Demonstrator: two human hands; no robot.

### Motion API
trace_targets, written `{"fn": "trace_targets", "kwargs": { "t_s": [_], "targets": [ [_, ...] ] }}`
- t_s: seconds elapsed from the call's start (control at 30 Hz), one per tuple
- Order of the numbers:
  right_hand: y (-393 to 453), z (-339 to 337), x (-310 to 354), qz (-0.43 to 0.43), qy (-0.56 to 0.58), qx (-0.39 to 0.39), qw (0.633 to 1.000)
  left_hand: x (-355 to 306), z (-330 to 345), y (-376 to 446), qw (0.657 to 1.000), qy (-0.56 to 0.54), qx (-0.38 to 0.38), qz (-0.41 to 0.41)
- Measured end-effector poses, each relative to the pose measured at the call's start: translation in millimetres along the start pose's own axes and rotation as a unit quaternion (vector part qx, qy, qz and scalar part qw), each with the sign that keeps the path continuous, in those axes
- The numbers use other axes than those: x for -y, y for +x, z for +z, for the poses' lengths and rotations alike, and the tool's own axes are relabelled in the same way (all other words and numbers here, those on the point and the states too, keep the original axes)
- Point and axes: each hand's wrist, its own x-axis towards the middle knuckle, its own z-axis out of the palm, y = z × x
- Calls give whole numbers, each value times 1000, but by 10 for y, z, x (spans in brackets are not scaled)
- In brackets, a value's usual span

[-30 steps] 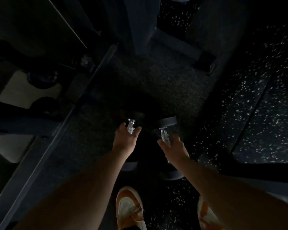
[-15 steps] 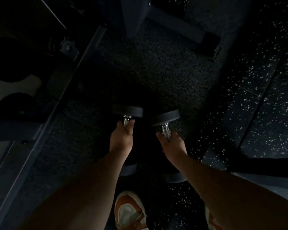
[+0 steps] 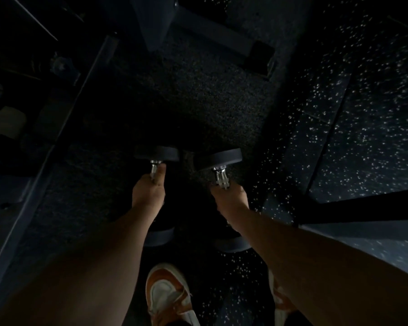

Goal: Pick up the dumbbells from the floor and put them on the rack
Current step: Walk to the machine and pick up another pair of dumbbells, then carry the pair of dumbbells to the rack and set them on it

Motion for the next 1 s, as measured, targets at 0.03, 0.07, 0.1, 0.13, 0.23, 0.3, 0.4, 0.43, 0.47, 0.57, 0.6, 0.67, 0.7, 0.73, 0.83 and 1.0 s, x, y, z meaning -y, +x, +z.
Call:
{"fn": "trace_targets", "kwargs": {
  "t_s": [0.03, 0.07, 0.1, 0.13, 0.23, 0.3, 0.4, 0.43, 0.47, 0.57, 0.6, 0.67, 0.7, 0.73, 0.83, 1.0],
  "targets": [
    [-50, -49, -10, 6, 11, -3, 1000, -6, -5, -60, 1000, 8, -2, 0],
    [-126, -120, -16, 10, 16, -4, 1000, -24, -13, -158, 1000, 14, -3, 0],
    [-213, -199, -12, 13, 20, -5, 1000, -49, -28, -283, 1000, 9, -2, -1],
    [-310, -289, 5, 15, 27, -7, 999, -102, -54, -430, 1000, -2, -1, -4],
    [-670, -599, 77, 24, 37, -15, 999, -284, -128, -910, 1000, -13, 15, -12],
    [-1000, -867, 195, 35, 51, -15, 998, -495, -224, -1284, 999, -19, 29, -12],
    [-1546, -1312, 399, 41, 89, -22, 995, -882, -385, -1861, 999, -24, 46, -14],
    [-1746, -1485, 483, 41, 97, -22, 994, -1041, -454, -2068, 998, -23, 48, -15],
    [-1944, -1661, 576, 38, 102, -19, 994, -1210, -530, -2270, 998, -27, 46, -14],
    [-2548, -2161, 853, 17, 113, 4, 993, -1716, -777, -2882, 998, -50, 36, -6],
    [-2760, -2341, 950, 12, 120, 15, 993, -1877, -863, -3085, 997, -62, 38, -2],
    [-3179, -2719, 1134, -2, 128, 31, 991, -2218, -1030, -3517, 995, -86, 43, 12],
    [-3355, -2857, 1205, -8, 137, 36, 990, -2347, -1103, -3698, 994, -97, 44, 19],
    [-3550, -3034, 1286, -14, 149, 37, 988, -2504, -1187, -3902, 993, -107, 46, 29],
    [-4092, -3519, 1467, -23, 169, 23, 985, -2918, -1423, -4492, 991, -119, 47, 44],
    [-4766, -4145, 1554, -48, 162, -43, 985, -3369, -1658, -5258, 987, -136, 61, 61]
  ]
}}
